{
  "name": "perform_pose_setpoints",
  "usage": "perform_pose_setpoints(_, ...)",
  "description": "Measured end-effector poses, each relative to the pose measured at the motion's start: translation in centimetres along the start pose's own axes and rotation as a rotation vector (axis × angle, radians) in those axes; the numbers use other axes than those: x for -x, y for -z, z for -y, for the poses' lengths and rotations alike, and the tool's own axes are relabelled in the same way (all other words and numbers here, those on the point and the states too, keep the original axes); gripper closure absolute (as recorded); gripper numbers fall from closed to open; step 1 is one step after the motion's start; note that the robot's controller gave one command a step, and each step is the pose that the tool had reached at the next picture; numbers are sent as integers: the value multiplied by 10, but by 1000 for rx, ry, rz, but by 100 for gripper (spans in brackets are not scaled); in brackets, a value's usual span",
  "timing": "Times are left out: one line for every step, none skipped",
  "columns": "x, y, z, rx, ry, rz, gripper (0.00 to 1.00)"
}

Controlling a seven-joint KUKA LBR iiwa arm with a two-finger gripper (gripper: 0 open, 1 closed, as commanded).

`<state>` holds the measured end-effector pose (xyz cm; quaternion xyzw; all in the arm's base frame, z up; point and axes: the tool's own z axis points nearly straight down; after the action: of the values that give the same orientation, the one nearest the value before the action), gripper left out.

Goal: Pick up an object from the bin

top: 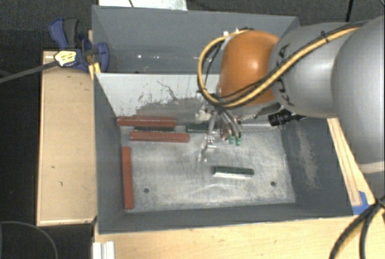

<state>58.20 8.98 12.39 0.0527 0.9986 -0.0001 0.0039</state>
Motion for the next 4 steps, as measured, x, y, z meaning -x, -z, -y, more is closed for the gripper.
perform_pose_setpoints(-11, -42, -8, 1, 72, -5, 0)
perform_pose_setpoints(-1, -49, -22, 3, 41, 2, 100)
perform_pose_setpoints(-1, -49, -21, 2, 40, 2, 100)
perform_pose_setpoints(-2, -46, -21, 1, 40, 0, 100)
